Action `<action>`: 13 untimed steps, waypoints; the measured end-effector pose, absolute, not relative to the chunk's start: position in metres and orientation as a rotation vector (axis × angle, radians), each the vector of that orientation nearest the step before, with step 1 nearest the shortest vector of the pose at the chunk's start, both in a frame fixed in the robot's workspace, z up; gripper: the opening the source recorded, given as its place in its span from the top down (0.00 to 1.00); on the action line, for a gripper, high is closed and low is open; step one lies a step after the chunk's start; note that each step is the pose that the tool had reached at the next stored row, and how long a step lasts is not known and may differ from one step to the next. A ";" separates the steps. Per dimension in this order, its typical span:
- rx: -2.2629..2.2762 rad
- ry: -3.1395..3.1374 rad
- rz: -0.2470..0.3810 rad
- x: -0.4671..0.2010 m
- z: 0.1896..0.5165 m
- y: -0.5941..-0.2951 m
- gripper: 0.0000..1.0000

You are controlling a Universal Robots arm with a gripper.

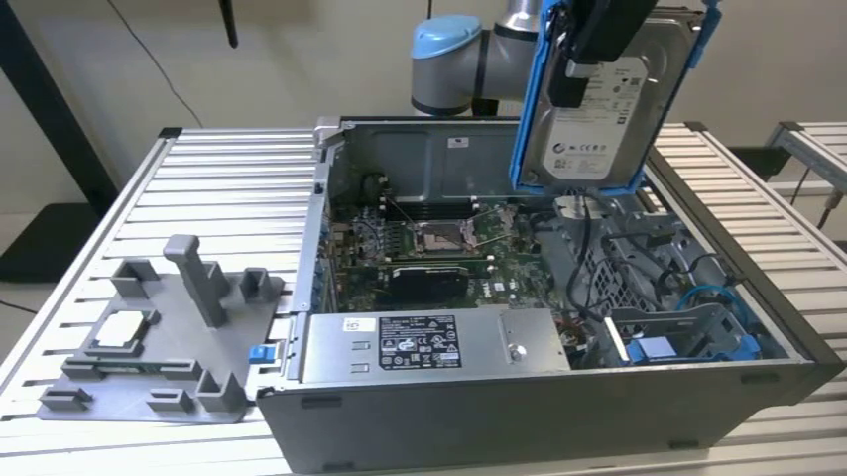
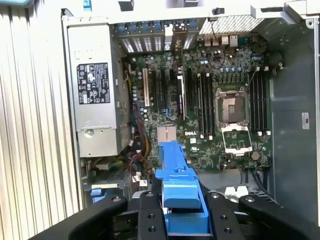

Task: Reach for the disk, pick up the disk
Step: 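Pick up the disk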

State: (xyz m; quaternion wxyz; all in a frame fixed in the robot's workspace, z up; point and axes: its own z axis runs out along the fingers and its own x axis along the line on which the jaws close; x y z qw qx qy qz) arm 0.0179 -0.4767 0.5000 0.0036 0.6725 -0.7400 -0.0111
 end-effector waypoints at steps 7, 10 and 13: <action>2.108 -2.319 -0.035 0.018 0.500 -0.497 1.00; 2.108 -2.319 -0.035 0.018 0.500 -0.504 1.00; 2.108 -2.319 -0.035 0.018 0.500 -0.511 1.00</action>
